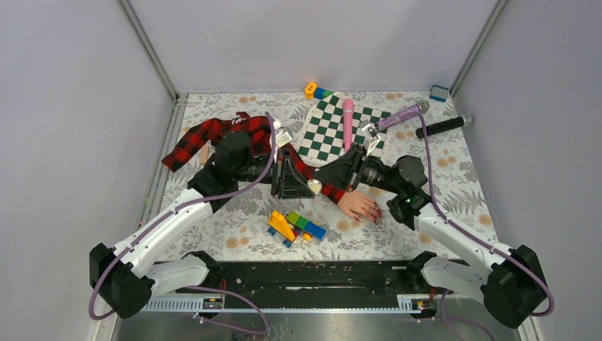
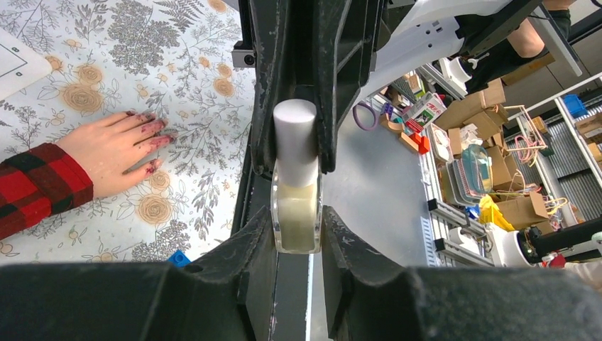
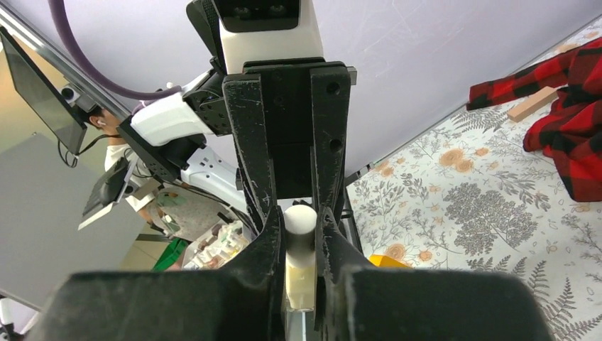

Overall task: Paint the nails
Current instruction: Unscrew the nail polish bottle.

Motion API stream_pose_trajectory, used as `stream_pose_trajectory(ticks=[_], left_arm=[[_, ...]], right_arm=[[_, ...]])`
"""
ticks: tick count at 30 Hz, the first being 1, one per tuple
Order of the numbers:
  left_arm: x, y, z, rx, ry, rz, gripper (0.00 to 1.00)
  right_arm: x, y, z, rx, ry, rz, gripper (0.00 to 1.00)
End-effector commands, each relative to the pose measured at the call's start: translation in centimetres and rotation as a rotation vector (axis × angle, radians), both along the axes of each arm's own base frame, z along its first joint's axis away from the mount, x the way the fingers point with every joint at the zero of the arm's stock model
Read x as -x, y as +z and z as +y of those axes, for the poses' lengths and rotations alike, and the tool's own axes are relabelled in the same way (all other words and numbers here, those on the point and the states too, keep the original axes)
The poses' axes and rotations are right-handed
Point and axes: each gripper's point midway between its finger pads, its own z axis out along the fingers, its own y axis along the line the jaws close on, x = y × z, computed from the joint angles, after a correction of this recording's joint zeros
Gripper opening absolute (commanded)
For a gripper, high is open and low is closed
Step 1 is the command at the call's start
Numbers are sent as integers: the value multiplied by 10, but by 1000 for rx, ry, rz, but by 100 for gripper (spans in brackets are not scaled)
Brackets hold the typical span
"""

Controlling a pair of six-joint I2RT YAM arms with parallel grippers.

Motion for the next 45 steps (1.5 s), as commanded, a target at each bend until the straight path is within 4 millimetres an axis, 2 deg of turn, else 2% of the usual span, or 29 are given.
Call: stream_pose_trajectory(ticks=[1,3,5,8,10,15,19,24,27,31,36,39,42,43,44,45], left_arm=[[-8,20,-4,65,19,-72,9],[-9,21,-6,74,22,-60,30],[-9,22,-7,94,18,-51,46],[-10,21,-9,106,15,-32,57],[-10,21,-10,114,17,-26,60],[-11,18,-11,116,20,-8,59],[-11,20,-12,136,16,6,47],[-10,25,-15,173,4,23,46],[-10,26,-15,182,3,24,38],[-11,27,-16,189,-1,29,35],[-10,27,-18,189,-6,27,18],[-10,23,-18,174,-4,26,0],[-11,23,-17,140,-4,-12,0],[-13,23,-17,119,0,-29,0],[-13,20,-15,80,8,-31,0],[-15,19,-13,53,19,-42,0]], right_arm=[[7,31,-4,-62,0,-73,0],[6,32,-5,-71,-8,-79,0],[6,34,-6,-85,-17,-86,0],[6,38,-8,-107,-29,-98,0],[6,40,-9,-114,-32,-104,0],[4,42,-11,-128,-53,-113,0],[2,42,-11,-130,-64,-117,0],[1,40,-10,-125,-65,-113,0],[1,39,-10,-125,-67,-111,0],[-1,37,-10,-118,-74,-111,0],[-4,32,-9,-108,-82,-105,0],[-5,29,-9,-95,-89,-102,0],[-10,22,-7,-61,-108,-94,0],[-13,20,-7,-45,-120,-91,5],[-15,18,-7,-27,-132,-87,15],[-17,17,-8,-11,-143,-84,29]])
